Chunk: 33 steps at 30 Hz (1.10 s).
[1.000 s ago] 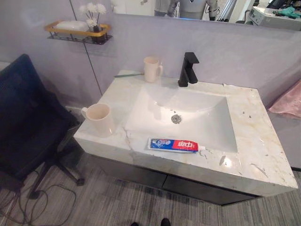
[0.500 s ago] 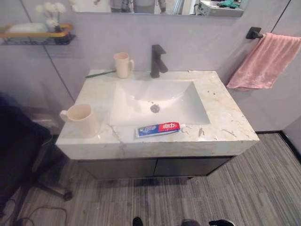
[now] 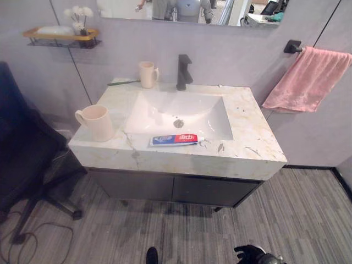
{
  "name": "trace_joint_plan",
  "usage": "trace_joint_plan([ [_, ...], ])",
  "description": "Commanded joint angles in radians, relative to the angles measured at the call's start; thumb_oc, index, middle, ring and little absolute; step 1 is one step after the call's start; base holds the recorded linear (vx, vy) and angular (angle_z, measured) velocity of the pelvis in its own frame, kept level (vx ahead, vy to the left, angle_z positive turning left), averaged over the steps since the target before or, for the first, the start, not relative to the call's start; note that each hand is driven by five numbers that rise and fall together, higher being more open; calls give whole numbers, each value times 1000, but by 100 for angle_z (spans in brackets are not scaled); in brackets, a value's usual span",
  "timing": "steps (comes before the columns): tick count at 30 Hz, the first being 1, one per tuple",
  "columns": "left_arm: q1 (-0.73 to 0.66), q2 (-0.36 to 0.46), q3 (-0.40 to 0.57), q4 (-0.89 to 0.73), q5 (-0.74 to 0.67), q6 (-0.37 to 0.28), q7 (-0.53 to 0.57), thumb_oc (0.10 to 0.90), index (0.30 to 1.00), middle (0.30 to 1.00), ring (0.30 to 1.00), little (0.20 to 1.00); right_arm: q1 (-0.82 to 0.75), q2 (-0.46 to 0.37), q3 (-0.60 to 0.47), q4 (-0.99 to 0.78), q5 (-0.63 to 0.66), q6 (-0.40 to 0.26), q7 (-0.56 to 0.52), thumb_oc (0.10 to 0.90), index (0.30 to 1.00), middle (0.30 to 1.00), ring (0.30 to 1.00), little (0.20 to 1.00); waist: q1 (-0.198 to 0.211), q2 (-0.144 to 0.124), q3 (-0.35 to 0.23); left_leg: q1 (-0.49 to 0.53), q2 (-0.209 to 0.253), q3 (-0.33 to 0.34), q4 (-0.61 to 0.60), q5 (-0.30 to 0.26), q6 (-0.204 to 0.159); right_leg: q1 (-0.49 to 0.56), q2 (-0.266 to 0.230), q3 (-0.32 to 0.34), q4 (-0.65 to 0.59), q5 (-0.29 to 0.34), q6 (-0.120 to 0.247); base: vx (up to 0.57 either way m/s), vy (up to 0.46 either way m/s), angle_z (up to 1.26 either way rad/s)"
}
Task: Organize the bathroom.
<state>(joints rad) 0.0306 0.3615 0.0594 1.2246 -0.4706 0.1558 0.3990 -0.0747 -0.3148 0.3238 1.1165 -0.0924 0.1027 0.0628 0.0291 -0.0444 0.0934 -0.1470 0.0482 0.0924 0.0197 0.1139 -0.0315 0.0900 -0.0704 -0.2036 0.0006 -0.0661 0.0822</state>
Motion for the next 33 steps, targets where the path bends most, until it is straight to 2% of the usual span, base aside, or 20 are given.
trace_joint_plan([
  [1, -10, 66, 54, -26, 29, -79, -3, 800, 900, 900, 900, 900, -20, -52, -15, -28, 18, 9, -1, 800, 900, 900, 900, 900, 5, 7, 23, -6, -28, -100, 124, -126, 7, -38, 6, 56, 105, -30, 16, -99, 7, 19],
  [2, -9, 66, 68, -58, -6, -103, 24, 800, 900, 900, 900, 900, -19, -62, -15, -40, 23, 26, 1, 800, 900, 900, 900, 900, 10, 0, 31, -22, -57, -128, 192, -160, 13, -39, -1, 65, 111, -25, 14, -93, 33, 13],
  [5, -24, 97, 83, -139, -56, -128, 129, 800, 900, 900, 900, 900, -16, -70, -25, -45, 49, 37, -7, 800, 900, 900, 900, 900, -13, 22, 32, 41, -38, -79, 97, -133, 17, -74, 8, 56, 134, -17, 20, -19, 82, -1],
  [7, -49, 139, 117, -219, -117, -170, 242, 800, 900, 900, 900, 900, -6, -73, -21, -64, 61, 48, -9, 800, 900, 900, 900, 900, -22, 30, 35, 55, -47, -91, 71, -125, 21, -89, 6, 62, 132, -8, 23, -37, 77, 2],
  [8, -49, 138, 117, -220, -117, -170, 243, 800, 900, 900, 900, 900, -6, -72, -21, -64, 61, 48, -9, 800, 900, 900, 900, 900, -22, 30, 35, 55, -48, -92, 71, -125, 21, -89, 6, 62, 132, -8, 23, -44, 41, 5],
  [10, -80, 193, 155, -319, -130, -285, 387, 800, 900, 900, 900, 900, -2, -56, -14, -41, 79, 24, -19, 800, 900, 900, 900, 900, -21, 34, 38, 84, -51, -97, 43, -124, 26, -113, -4, 52, 134, 7, 33, -23, 1, 5],
  [11, -90, 211, 168, -364, -130, -301, 420, 800, 900, 900, 900, 900, 0, -53, -13, -44, 91, 24, -22, 800, 900, 900, 900, 900, -20, 34, 38, 88, -52, -97, 35, -123, 25, -114, -4, 49, 130, 10, 35, -12, -56, 3],
  [12, -114, 262, 198, -492, -103, -331, 483, 800, 900, 900, 900, 900, 9, -44, -9, -58, 105, 31, -26, 800, 900, 900, 900, 900, -20, 33, 34, 96, -54, -98, 20, -120, 26, -109, -1, 49, 121, 11, 35, -8, -60, 2],
  [14, -126, 288, 209, -561, -93, -320, 506, 800, 900, 900, 900, 900, 14, -41, -7, -64, 109, 34, -29, 800, 900, 900, 900, 900, -21, 31, 32, 98, -55, -100, 15, -119, 26, -107, 0, 50, 117, 11, 35, -5, -54, 2],
  [16, -163, 377, 245, -771, -19, -309, 583, 800, 900, 900, 900, 900, 27, -37, -7, -79, 122, 46, -37, 800, 900, 900, 900, 900, -20, 32, 26, 99, -59, -107, 12, -119, 28, -106, 1, 51, 113, 13, 35, -21, -87, 3],
  [17, -179, 426, 275, -906, 27, -278, 624, 800, 900, 900, 900, 900, 32, -33, -11, -80, 127, 51, -40, 800, 900, 900, 900, 900, -17, 32, 25, 103, -60, -111, 14, -125, 26, -98, 1, 50, 110, 9, 34, -28, -85, 3],
  [18, -183, 438, 285, -935, 36, -261, 629, 800, 900, 900, 900, 900, 33, -34, -13, -79, 127, 51, -39, 800, 900, 900, 900, 900, -17, 32, 23, 101, -60, -112, 14, -122, 26, -99, 1, 49, 107, 12, 34, -34, -102, 9],
  [19, -200, 488, 317, -1024, 84, -283, 651, 800, 900, 900, 900, 900, 36, -35, -21, -79, 132, 55, -36, 800, 900, 900, 900, 900, -14, 32, 16, 101, -60, -115, 15, -125, 24, -93, 2, 45, 98, 13, 33, -31, -90, 11],
  [22, -222, 553, 378, -1168, 154, -250, 689, 800, 900, 900, 900, 900, 38, -34, -23, -68, 137, 66, -30, 800, 900, 900, 900, 900, -7, 32, 2, 108, -57, -116, 11, -127, 19, -76, 8, 42, 85, 8, 28, -17, -77, 1],
  [23, -228, 579, 395, -1200, 175, -246, 684, 800, 900, 900, 900, 900, 38, -33, -23, -59, 139, 67, -28, 800, 900, 900, 900, 900, -5, 33, -1, 112, -56, -115, 10, -128, 17, -71, 9, 40, 83, 5, 27, -16, -71, -6],
  [27, -300, 730, 407, -1313, 350, -146, 584, 800, 900, 900, 900, 900, 33, -31, -15, -21, 133, 87, -10, 800, 900, 900, 900, 900, -8, 40, -21, 132, -44, -101, -1, -134, 9, -52, 17, 36, 79, -7, 22, -8, -66, -4],
  [29, -348, 804, 377, -1342, 385, -92, 452, 800, 900, 900, 900, 900, 29, -32, -12, -7, 131, 118, 6, 800, 900, 900, 900, 900, -10, 47, -28, 143, -37, -93, -1, -141, 3, -42, 19, 33, 79, -14, 23, -7, -44, 3],
  [30, -375, 844, 360, -1350, 421, -41, 351, 800, 900, 900, 900, 900, 28, -32, -11, 1, 127, 142, 18, 800, 900, 900, 900, 900, -12, 49, -29, 146, -34, -88, 3, -145, 2, -39, 20, 33, 80, -17, 23, 0, 0, 0],
  [31, -392, 883, 336, -1358, 406, -18, 308, 800, 900, 900, 900, 900, 24, -35, -4, 11, 120, 155, 25, 800, 900, 900, 900, 900, -17, 55, -30, 148, -33, -81, 5, -147, 2, -37, 20, 31, 81, -17, 24, 0, 0, 0],
  [33, -498, 1004, 217, -1353, 401, 7, 60, 800, 900, 900, 900, 900, 6, -37, 6, 57, 123, 205, 63, 800, 900, 900, 900, 900, -24, 67, -32, 153, -29, -68, 13, -156, 2, -34, 18, 30, 84, -19, 29, 0, 0, 0],
])
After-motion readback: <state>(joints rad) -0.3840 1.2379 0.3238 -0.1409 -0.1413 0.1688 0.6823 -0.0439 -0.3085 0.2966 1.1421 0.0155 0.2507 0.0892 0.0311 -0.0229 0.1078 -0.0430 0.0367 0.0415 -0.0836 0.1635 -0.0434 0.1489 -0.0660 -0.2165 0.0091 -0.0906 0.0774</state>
